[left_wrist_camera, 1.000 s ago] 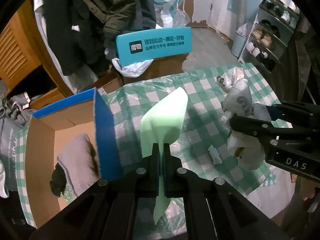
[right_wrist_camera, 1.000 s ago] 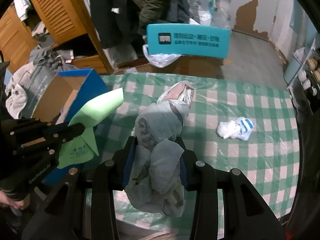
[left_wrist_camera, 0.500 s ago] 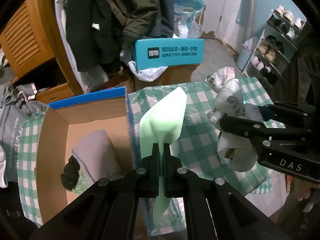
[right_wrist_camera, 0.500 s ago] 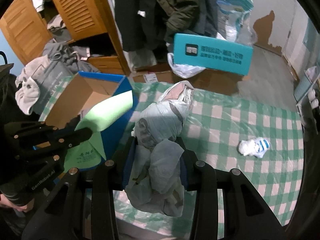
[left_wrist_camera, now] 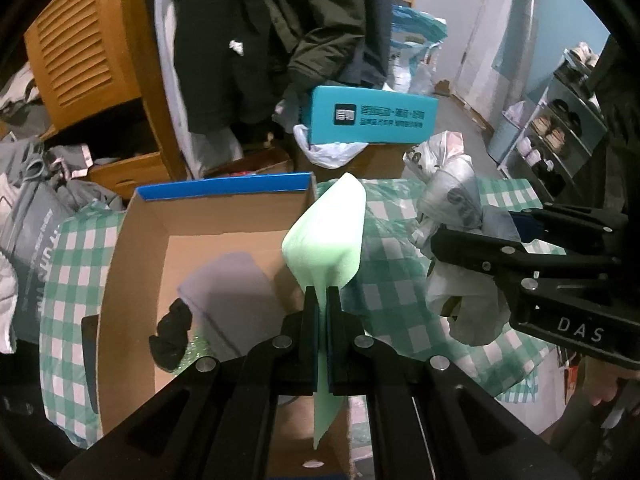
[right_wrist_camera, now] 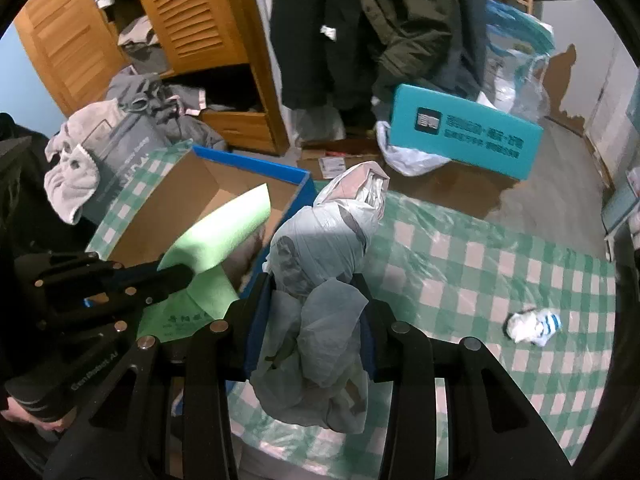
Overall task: Organize soft objects
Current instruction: 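Carry the green foam sheet and grey-white cloth over the box with both tools, then lower the sheet and cloth into the box and open both tools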
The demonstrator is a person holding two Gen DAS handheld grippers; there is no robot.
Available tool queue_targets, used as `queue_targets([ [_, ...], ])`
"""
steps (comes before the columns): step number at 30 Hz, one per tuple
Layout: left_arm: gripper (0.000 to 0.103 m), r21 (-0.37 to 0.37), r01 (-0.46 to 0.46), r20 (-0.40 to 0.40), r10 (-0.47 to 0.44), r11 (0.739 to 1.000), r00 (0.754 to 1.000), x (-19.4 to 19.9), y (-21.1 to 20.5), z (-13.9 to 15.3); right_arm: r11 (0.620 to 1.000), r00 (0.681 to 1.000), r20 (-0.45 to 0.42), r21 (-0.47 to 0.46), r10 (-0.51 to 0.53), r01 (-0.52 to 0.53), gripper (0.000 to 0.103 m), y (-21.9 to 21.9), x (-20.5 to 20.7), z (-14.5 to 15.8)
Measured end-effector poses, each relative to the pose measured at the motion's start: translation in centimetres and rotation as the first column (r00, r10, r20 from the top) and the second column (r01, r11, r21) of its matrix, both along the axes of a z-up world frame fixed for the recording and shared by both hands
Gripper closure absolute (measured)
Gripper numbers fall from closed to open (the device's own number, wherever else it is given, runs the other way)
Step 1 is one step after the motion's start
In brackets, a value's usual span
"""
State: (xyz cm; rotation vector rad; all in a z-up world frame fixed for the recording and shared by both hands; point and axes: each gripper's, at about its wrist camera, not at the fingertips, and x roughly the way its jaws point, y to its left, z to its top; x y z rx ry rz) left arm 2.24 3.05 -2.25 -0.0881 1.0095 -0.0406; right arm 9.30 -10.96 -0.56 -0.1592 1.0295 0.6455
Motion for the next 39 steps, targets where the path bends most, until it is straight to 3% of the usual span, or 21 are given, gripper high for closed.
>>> queue_targets([
  [18,0.1,-0.046,-0.121,-0.017,0.121,0.992,0.993,-1.0,6.7,-1.0,0.995,0.994,-0.053,-0.017,0.1,-0.101,0.065,7.6,0.1,-1.5],
  [33,0.099,-0.003,-0.208,-0.054,0.208,0.978,0.977,-0.9,10.1,-2.8,0.988,0.983,-0.109,-0.038,0.145,-0.15,0.065,12.0,0.8,-3.4],
  [35,0.092,-0.005,-0.219,-0.062,0.218,0.976,0.974,-0.9,10.4,-2.9,0.988,0.983,-0.115,-0.036,0.143,-0.148,0.063,12.1,1.0,-3.5],
  [36,0.079,-0.003,-0.226,-0.063,0.225,0.974,0.972,-0.9,10.5,-2.9,0.989,0.982,-0.122,-0.034,0.142,-0.147,0.063,12.2,1.1,-3.6],
  [39,0.059,0.031,-0.249,-0.038,0.25,0.968,0.967,-1.0,10.4,-2.6,0.988,0.98,-0.134,-0.039,0.144,-0.15,0.052,12.1,1.2,-3.7],
])
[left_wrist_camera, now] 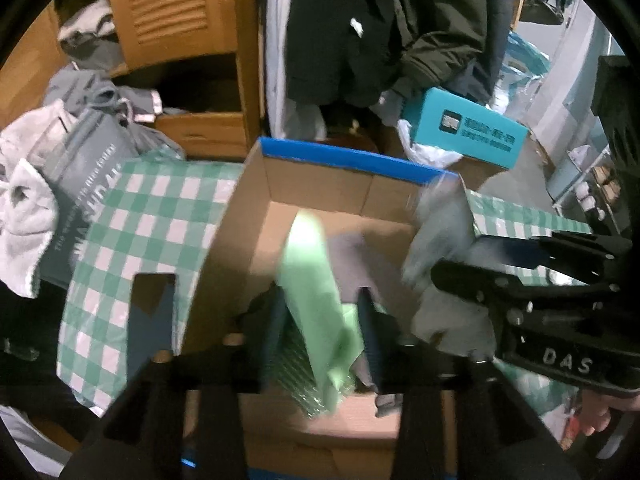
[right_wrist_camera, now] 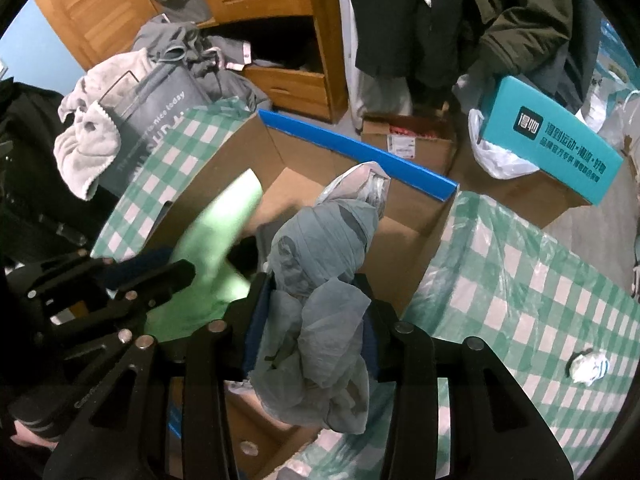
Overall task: Organize soft objects
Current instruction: 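Lower the sheet and cloth into the box and open both tools, then move both tools back over the white-blue striped sock on the table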
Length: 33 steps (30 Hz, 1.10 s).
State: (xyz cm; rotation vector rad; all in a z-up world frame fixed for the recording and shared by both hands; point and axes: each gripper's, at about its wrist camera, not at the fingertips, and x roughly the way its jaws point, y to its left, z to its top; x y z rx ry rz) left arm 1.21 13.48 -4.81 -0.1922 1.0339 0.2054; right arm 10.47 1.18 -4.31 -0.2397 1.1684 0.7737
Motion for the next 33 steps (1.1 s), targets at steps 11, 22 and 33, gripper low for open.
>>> queue_targets([
  [11,0.054,0.014,0.019,0.003,-0.019,1.0,1.0,0.1,-0.8,0.6,0.999,0.998,0.044,-0.001,-0.033,0.033,0.038,-1.8,0.3,1.2],
  [22,0.045,0.025,0.071,0.007,-0.071,0.997,0.997,0.5,-3.6,0.8,0.996,0.995,0.044,0.004,-0.088,0.088,0.034,-5.3,0.8,1.3],
  [33,0.037,0.044,0.123,0.004,-0.124,0.991,0.992,1.1,-6.5,1.1,0.988,0.987,0.047,-0.008,-0.154,0.155,0.032,-9.4,1.3,1.1],
])
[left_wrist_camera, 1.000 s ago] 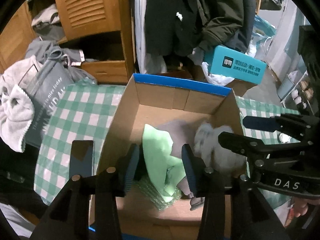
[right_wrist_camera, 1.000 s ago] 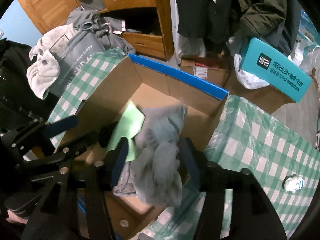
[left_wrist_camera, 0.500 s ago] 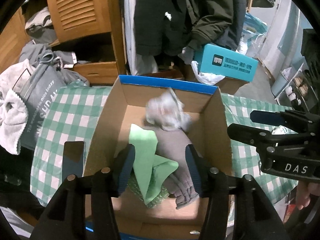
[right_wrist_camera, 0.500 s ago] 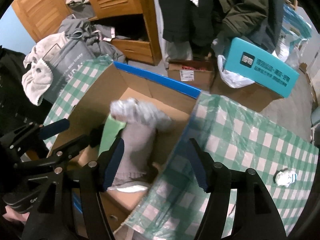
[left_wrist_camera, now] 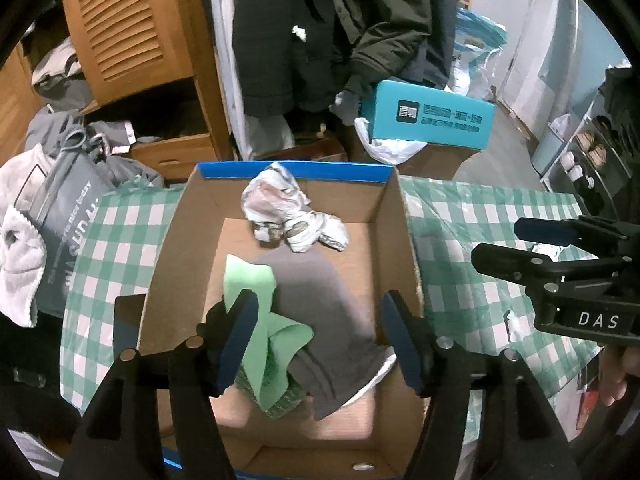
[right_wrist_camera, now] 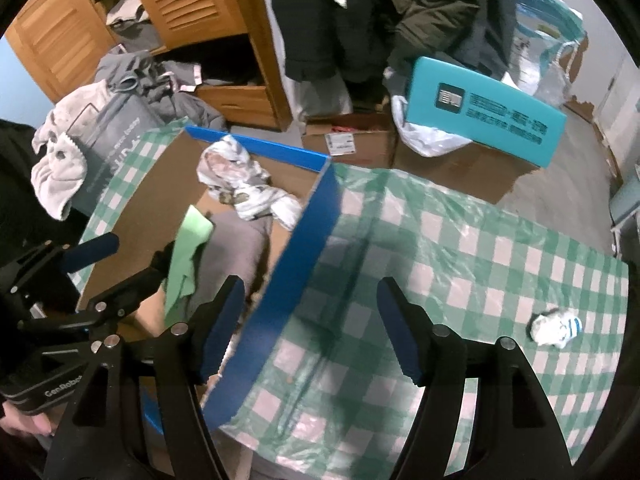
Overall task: Organize soft objects
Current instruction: 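Move both tools back over the white-blue striped sock on the table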
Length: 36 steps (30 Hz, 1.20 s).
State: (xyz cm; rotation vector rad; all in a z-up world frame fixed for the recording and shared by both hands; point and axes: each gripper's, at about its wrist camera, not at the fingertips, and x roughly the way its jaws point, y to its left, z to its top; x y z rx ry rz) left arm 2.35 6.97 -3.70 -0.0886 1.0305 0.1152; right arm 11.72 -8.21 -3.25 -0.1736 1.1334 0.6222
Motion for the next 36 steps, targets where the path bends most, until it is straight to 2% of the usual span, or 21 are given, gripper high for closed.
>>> queue_targets([
  [4,0.036,0.008,0.023,-0.003,-0.023,1.0,1.0,0.3,-1.2,0.0,0.999,0.999,0.021,-0.042,-0.031,0.031,0.031,-1.5,0.1,-0.2],
  [7,0.031,0.014,0.04,-0.003,-0.04,0.999,0.999,0.5,-2.3,0.1,0.997,0.999,0.021,-0.053,-0.047,0.048,0.031,-2.6,0.3,-0.4],
  [16,0.031,0.026,0.093,-0.027,-0.093,0.995,0.995,1.5,-5.4,-0.2,0.994,0.996,0.015,-0.06,-0.092,0.092,0.031,-5.9,0.4,-1.0],
  [23,0.025,0.034,0.126,-0.033,-0.125,0.991,0.992,2.1,-7.7,-0.4,0.991,0.992,0.013,-0.063,-0.122,0.122,0.031,-8.5,0.4,-1.5],
  [36,0.023,0.031,0.189,-0.083,-0.186,0.981,0.979,3.7,-12.2,-1.7,0.971,0.973,-0.014,-0.063,-0.232,0.23,0.031,-15.0,1.4,-3.3],
])
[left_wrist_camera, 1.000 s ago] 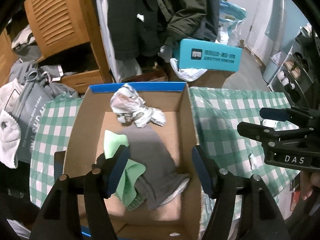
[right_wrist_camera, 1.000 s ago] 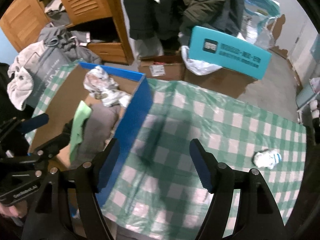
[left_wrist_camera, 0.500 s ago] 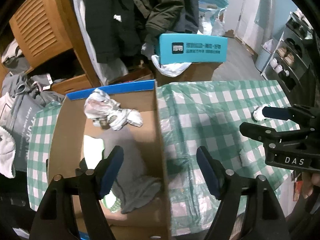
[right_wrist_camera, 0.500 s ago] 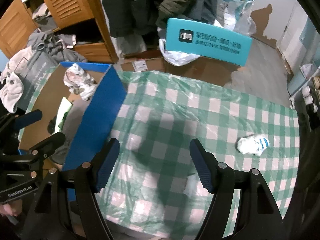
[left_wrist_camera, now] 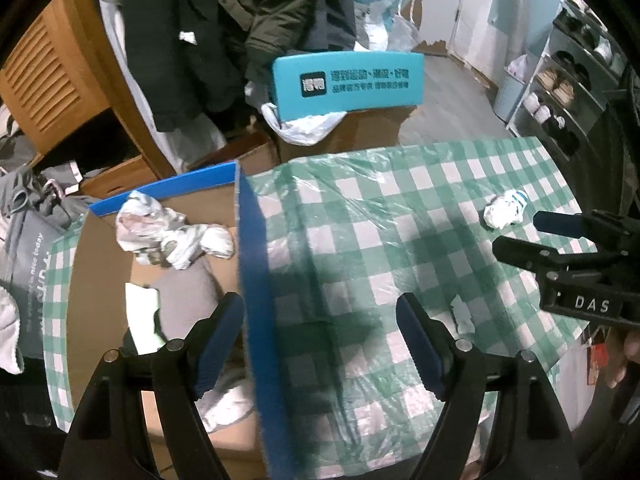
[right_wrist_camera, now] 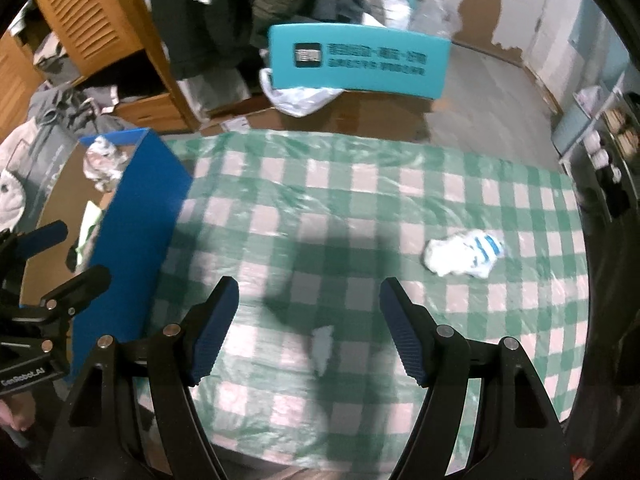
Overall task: Organize soft objects
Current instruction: 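Move both tools back over the white-blue striped sock on the table, then grasp the white-blue striped sock with the right tool while the left tool grasps the white paper scrap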
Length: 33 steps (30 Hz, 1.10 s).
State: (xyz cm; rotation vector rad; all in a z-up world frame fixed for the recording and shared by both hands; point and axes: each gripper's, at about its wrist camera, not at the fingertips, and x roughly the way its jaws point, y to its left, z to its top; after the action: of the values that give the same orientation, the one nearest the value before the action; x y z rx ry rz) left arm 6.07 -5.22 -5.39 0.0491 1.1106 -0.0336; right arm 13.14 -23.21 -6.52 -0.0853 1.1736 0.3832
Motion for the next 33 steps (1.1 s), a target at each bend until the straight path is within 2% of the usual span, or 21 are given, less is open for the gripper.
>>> queue_targets([
  [12,0.023,-0.038,0.011,-0.073,-0.013,0.999,0.997,2.6,-2.3,-2.2,0.994,0.994,-0.042,-0.043,-0.102,0.1,0.031,-5.6,2.4,-2.5],
  [18,0.023,-0.033,0.018,-0.121,-0.022,0.999,0.992,4.2,-3.1,-3.7,0.992,0.987,-0.116,-0.082,-0.108,0.099,0.031,-7.6,4.5,-4.2],
  [22,0.023,-0.032,0.035,-0.138,-0.039,0.999,0.99,5.3,-4.1,-4.7,0.985,0.975,-0.159,-0.105,-0.155,0.139,0.031,-9.3,6.3,-5.4],
  [29,0.023,-0.045,0.038,-0.169,-0.045,0.998,0.985,7.4,-5.4,-6.5,0.971,0.947,-0.214,-0.08,-0.239,0.227,0.031,-10.7,9.0,-7.7],
  [33,0.023,-0.067,0.018,-0.158,-0.029,0.998,0.987,8.6,-5.5,-6.8,0.963,0.938,-0.219,-0.066,-0.269,0.26,0.031,-10.6,9.7,-8.6],
])
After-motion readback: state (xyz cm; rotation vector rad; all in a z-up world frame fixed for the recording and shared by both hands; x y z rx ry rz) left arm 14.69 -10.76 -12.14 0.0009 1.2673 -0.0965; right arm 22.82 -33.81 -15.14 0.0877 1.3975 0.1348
